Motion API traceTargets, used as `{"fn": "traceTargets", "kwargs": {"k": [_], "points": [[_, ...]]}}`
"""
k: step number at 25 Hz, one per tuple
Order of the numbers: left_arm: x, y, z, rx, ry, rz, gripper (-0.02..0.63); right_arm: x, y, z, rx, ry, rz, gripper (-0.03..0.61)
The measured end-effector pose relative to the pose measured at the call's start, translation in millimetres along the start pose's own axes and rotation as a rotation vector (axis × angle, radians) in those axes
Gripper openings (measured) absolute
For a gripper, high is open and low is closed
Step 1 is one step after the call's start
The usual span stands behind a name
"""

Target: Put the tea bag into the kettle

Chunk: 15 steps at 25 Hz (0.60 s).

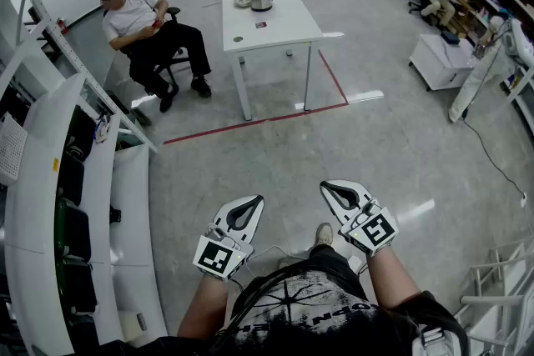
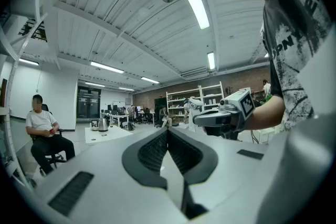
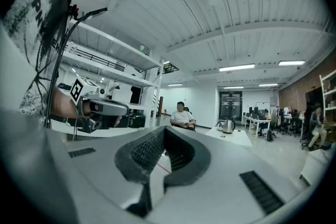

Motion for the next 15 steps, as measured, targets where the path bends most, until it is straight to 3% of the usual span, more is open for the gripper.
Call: {"fn": "traceTargets", "kwargs": {"k": [10, 15], "points": [[-4.9, 1.9, 0.8, -0.001, 0.008, -0.021, 0.008, 2.2, 6.3, -5.2, -0.059, -0.03, -0.035, 0.009], [-5.5, 2.5, 0.0, 0.005, 0.004, -0.021, 0.008, 3.5, 9.3, -2.4, -0.096, 0.0, -0.042, 0.011]]}}
Point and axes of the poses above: the fingertips, and each gripper's own axes: x backward along the fingers, z to its left, y out of its top, the point moved 1 cm from there along x, backward along the fingers, and after that the axes turned 10 degrees about -z, right-handed, at the moved point
